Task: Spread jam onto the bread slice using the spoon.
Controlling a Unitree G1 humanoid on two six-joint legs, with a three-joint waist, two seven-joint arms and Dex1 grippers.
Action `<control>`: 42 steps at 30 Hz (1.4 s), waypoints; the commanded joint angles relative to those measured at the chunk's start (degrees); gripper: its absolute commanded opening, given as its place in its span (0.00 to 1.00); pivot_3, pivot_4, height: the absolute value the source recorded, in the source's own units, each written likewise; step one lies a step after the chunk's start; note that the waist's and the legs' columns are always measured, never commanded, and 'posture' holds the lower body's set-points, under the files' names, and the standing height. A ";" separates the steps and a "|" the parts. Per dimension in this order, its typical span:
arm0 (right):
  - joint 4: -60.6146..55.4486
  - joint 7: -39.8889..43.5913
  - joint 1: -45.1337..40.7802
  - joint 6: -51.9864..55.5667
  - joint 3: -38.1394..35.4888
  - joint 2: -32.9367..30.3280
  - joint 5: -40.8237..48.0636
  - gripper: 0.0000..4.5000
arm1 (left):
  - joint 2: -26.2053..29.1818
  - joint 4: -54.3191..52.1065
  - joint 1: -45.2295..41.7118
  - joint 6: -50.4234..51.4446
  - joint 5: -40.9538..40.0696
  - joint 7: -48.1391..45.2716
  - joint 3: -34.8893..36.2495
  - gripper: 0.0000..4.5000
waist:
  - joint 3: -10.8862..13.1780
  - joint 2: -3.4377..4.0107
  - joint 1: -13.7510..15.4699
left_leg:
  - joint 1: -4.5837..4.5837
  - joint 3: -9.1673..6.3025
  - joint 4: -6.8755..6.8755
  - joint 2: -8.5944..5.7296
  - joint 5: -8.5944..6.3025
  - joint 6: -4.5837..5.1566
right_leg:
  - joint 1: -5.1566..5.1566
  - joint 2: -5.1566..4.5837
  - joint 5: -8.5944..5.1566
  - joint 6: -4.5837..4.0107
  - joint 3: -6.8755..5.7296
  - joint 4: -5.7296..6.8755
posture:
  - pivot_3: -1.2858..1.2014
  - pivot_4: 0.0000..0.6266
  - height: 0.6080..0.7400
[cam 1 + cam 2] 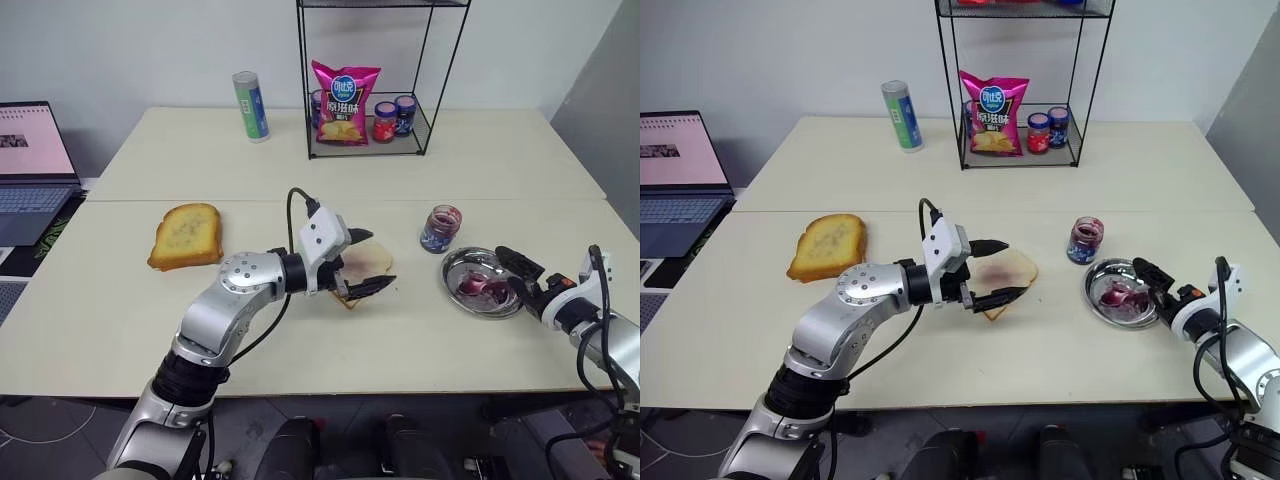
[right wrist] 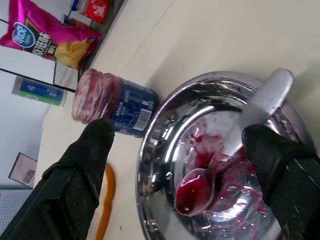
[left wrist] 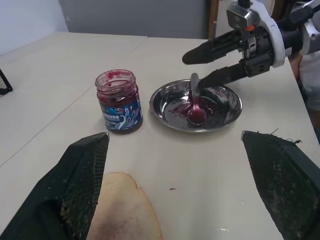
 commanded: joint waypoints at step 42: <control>2.06 -2.47 -2.02 -0.45 -0.04 -4.53 1.46 1.00 | -0.21 -4.21 0.74 -0.11 -0.50 2.69 2.28 0.98 | 0.00 -0.01 0.05 | -0.01 0.06 0.00 0.00 -0.01 0.01 | 0.00 0.01 0.02 0.04 0.06 -0.04 | 0.52 0.24 1.00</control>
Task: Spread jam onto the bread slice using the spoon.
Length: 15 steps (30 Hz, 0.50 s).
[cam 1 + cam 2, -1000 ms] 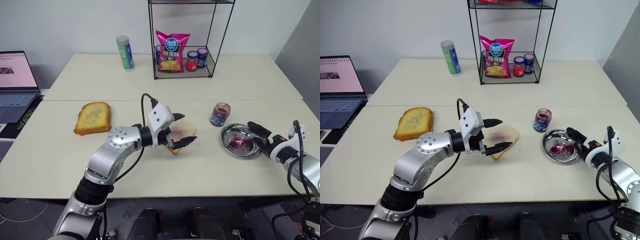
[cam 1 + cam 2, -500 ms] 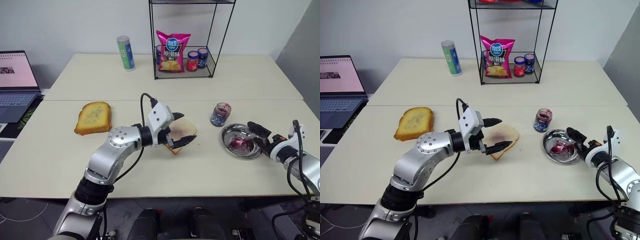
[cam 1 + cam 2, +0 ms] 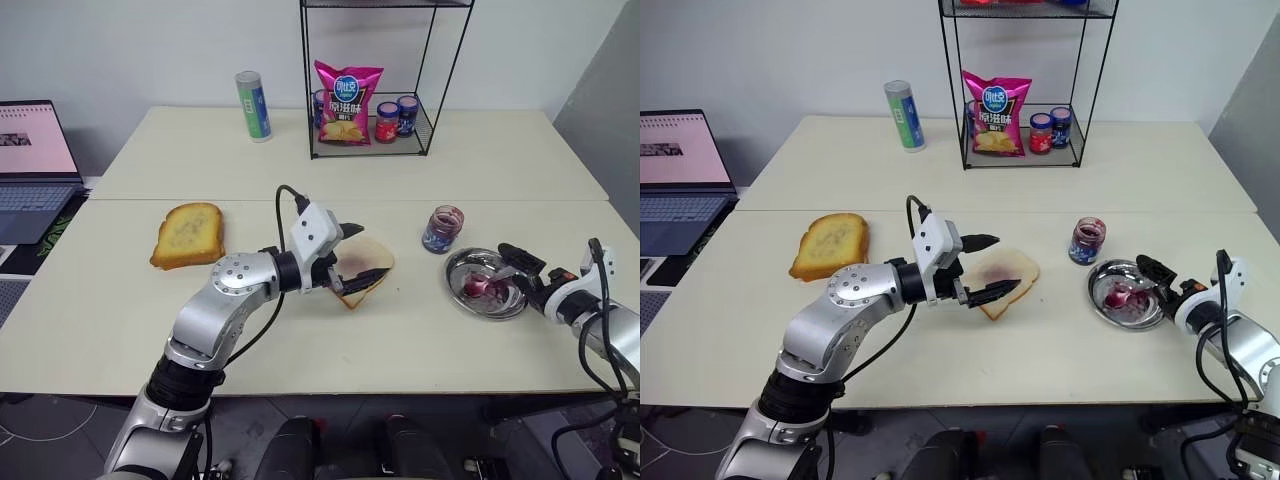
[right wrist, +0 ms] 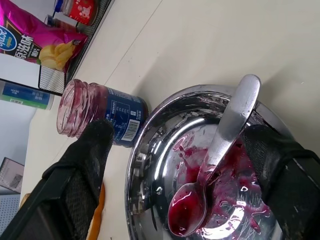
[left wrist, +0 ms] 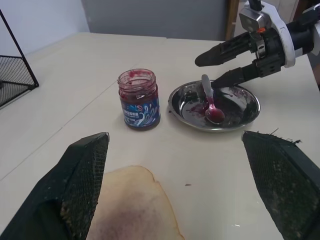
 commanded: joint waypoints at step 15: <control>0.81 -1.04 -2.33 -0.67 -0.13 -0.10 0.49 1.00 | -0.21 -2.46 -0.46 -1.11 -0.30 0.45 1.00 0.98 | 0.00 0.00 -0.03 | 0.01 0.02 0.00 0.01 0.00 0.00 | 0.00 0.01 0.00 0.00 0.02 0.01 | 0.52 0.24 1.00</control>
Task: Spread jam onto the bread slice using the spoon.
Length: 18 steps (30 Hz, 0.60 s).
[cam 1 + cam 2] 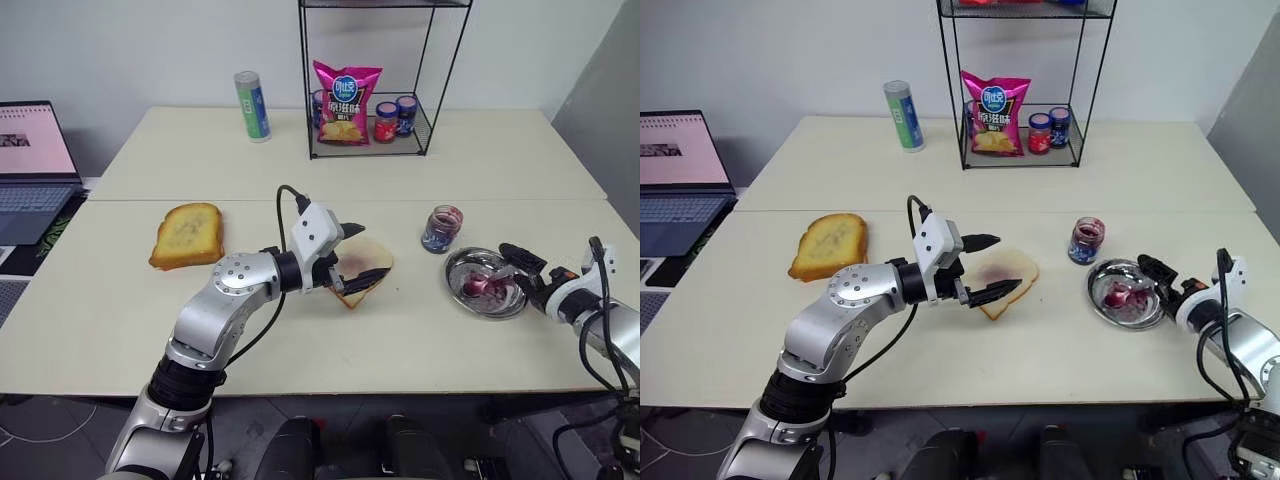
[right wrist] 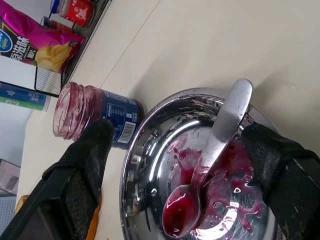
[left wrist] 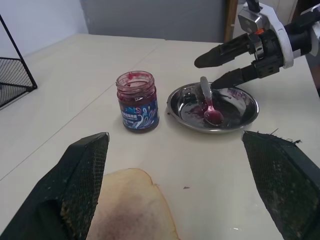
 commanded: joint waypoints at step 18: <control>1.88 -0.41 -2.87 -1.04 1.13 1.90 -1.62 1.00 | 0.17 -2.95 -0.24 -0.80 -0.52 1.34 1.37 0.98 | 0.00 0.00 -0.02 | -0.01 0.01 0.00 0.00 -0.01 0.01 | -0.01 0.00 0.00 0.01 0.02 -0.02 | 0.52 0.24 1.00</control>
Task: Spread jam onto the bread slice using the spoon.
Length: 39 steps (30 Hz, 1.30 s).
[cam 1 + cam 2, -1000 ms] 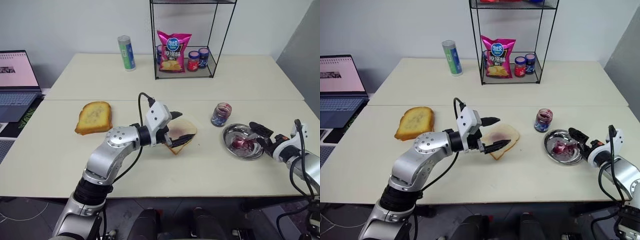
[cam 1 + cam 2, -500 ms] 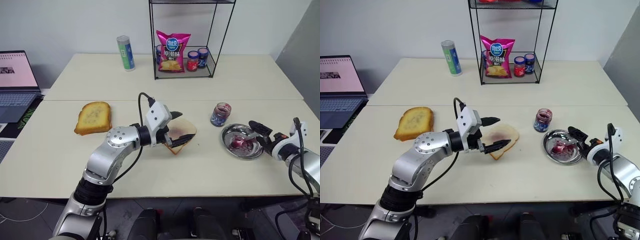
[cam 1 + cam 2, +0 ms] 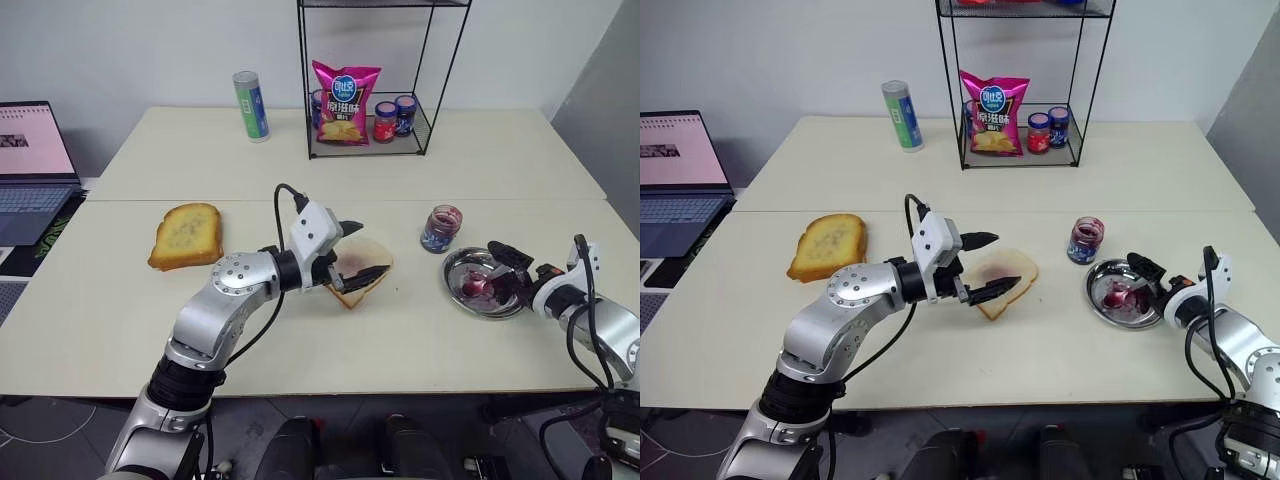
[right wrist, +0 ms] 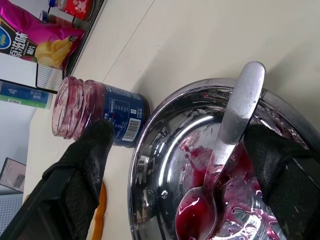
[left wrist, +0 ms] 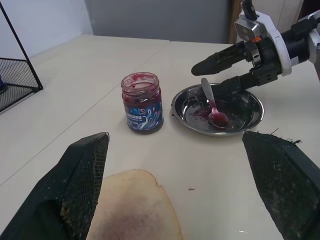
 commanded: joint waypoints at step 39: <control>-3.59 8.08 -6.02 3.90 -4.89 -2.69 -3.27 0.00 | -0.34 -1.06 -1.12 -1.05 -0.63 -0.69 0.88 1.00 | 0.01 -0.01 -0.03 | 0.05 0.15 0.00 0.01 -0.02 0.04 | -0.02 0.01 0.06 0.09 0.13 0.00 | 0.52 0.24 1.00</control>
